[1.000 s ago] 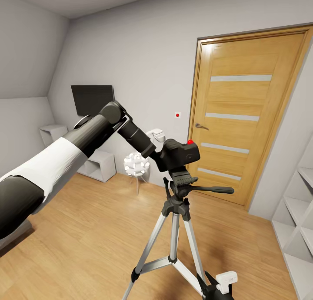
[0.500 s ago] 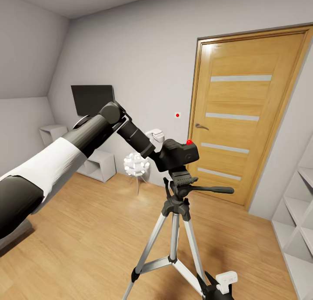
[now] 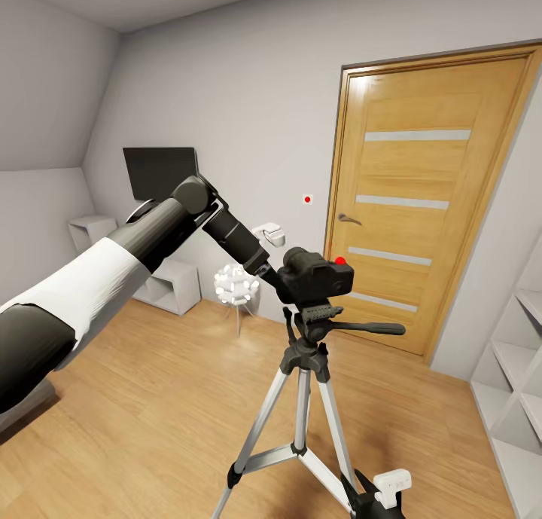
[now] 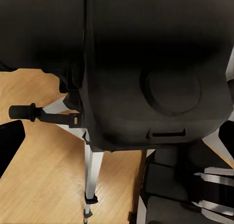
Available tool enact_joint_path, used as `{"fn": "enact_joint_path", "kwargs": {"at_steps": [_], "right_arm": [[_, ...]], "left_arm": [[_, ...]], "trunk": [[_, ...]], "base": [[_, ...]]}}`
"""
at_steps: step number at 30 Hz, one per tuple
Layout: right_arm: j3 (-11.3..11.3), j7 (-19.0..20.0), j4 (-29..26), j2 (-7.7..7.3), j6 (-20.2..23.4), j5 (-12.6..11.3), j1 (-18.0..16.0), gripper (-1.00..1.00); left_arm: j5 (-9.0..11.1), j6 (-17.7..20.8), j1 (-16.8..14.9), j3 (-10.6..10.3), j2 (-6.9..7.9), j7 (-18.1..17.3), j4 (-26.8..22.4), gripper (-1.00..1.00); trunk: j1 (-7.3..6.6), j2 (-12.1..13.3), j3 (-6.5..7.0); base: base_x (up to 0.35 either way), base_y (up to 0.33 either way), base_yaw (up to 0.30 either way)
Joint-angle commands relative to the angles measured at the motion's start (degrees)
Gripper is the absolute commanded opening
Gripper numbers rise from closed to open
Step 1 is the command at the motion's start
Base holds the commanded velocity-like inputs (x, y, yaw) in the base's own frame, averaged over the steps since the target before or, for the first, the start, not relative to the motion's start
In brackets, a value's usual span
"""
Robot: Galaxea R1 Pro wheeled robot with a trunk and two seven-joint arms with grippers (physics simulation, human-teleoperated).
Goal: Attach the digital camera to the camera tripod in the bedroom.
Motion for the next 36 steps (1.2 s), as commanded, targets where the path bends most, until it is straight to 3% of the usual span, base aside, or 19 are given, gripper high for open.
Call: {"fn": "enact_joint_path", "kwargs": {"at_steps": [1,14,16,17,36], "right_arm": [[-0.34,-0.47,0.93,0.06,0.18,2.69,-0.01,-1.00],[-0.35,-0.47,0.93,0.06,0.18,2.70,-0.01,-1.00],[-0.36,-0.47,0.93,0.06,0.18,2.70,-0.01,-1.00],[-0.39,-0.47,0.93,0.06,0.18,2.70,-0.01,-1.00],[-0.34,-0.47,0.93,0.06,0.18,2.70,-0.01,-1.00]], "left_arm": [[-0.38,0.60,-0.02,-0.07,0.03,-0.42,-0.05,1.00],[-0.38,0.60,-0.03,0.02,0.32,-0.42,-0.07,1.00],[-0.38,0.60,-0.04,0.08,1.57,-0.42,-0.11,1.00],[-0.38,0.60,-0.04,0.10,3.85,-0.42,-0.14,1.00],[-0.22,0.60,0.05,-0.11,16.35,-0.42,-5.46,1.00]], "trunk": [[0.04,-0.01,-0.04],[0.04,-0.01,-0.04],[0.04,-0.01,-0.04],[0.04,-0.01,-0.04],[0.04,-0.01,-0.04]], "base": [[0.000,0.000,0.000],[0.000,0.000,0.000],[0.000,0.000,0.000],[0.000,0.000,0.000],[0.000,0.000,0.000]]}}
